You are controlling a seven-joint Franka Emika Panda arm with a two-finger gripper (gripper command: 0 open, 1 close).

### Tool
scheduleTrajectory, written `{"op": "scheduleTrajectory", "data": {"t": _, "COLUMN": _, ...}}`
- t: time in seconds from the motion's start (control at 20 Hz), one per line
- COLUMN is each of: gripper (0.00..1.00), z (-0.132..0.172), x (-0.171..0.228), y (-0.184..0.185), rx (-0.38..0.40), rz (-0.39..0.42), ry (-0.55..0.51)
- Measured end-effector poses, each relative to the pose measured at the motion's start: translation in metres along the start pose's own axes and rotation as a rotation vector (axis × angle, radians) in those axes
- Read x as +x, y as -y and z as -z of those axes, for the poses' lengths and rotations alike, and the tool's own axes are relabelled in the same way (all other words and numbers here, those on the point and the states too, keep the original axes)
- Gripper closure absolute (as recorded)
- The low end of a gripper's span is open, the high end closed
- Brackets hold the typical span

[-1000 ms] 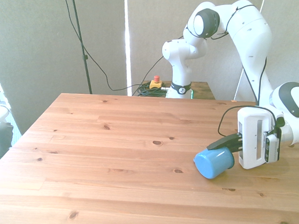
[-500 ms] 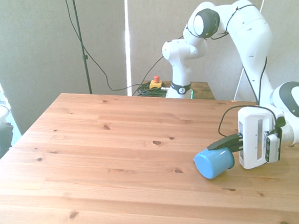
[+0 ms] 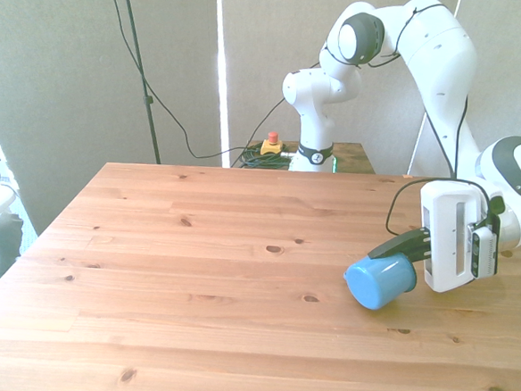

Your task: Flip the mug upright

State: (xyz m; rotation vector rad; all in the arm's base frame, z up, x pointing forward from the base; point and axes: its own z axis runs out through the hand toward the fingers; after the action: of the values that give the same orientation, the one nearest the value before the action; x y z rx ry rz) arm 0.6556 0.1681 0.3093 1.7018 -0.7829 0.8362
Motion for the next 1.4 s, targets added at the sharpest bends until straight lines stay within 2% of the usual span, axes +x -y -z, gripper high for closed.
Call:
{"op": "scheduleTrajectory", "data": {"t": 0.2, "gripper": 1.0, "z": 0.006, "x": 0.007, "y": -0.007, "rx": 0.011, "rz": -0.024, "ry": 0.006}}
{"op": "scheduleTrajectory", "data": {"t": 0.45, "gripper": 1.0, "z": 0.012, "x": 0.014, "y": -0.017, "rx": 0.066, "rz": -0.037, "ry": 0.041}}
{"op": "scheduleTrajectory", "data": {"t": 0.95, "gripper": 1.0, "z": 0.014, "x": 0.013, "y": -0.025, "rx": 0.095, "rz": -0.041, "ry": 0.061}}
{"op": "scheduleTrajectory", "data": {"t": 1.4, "gripper": 1.0, "z": 0.026, "x": 0.019, "y": -0.037, "rx": 0.177, "rz": -0.055, "ry": 0.118}}
